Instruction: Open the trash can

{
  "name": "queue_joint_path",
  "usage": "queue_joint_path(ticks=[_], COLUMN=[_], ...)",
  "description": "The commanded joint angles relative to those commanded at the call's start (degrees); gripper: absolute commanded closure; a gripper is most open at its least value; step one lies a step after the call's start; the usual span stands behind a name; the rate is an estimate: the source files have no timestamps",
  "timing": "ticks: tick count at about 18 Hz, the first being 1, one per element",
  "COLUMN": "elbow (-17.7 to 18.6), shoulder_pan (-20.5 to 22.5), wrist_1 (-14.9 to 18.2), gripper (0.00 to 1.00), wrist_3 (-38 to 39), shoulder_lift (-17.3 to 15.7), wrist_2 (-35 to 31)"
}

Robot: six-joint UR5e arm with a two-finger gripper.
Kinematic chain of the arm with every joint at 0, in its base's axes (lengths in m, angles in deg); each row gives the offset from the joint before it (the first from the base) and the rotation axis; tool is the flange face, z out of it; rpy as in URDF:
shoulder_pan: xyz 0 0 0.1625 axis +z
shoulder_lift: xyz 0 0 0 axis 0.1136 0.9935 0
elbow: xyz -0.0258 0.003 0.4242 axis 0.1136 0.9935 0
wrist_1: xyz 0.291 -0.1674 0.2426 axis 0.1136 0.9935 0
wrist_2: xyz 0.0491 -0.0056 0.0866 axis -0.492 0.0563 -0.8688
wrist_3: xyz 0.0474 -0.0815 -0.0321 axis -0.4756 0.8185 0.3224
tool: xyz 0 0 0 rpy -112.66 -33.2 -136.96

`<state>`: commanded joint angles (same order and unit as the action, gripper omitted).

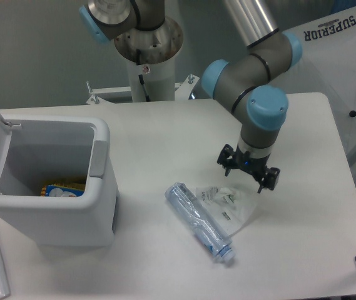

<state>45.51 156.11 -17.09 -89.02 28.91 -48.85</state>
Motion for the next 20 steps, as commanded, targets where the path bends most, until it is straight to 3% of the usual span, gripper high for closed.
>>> queue_joint_path(ticks=[10, 16, 20], elbow=[-0.4, -0.7, -2.0], shoulder_pan=[-3.0, -3.3, -2.8], wrist_1=[-1.5, -1.5, -1.1], gripper=[0.08, 0.03, 0.00], wrist_3=[-3.0, -3.0, -2.5], shoulder_lift=[2.7, 3.3, 1.8], wrist_2=[-1.1, -1.1, -0.6])
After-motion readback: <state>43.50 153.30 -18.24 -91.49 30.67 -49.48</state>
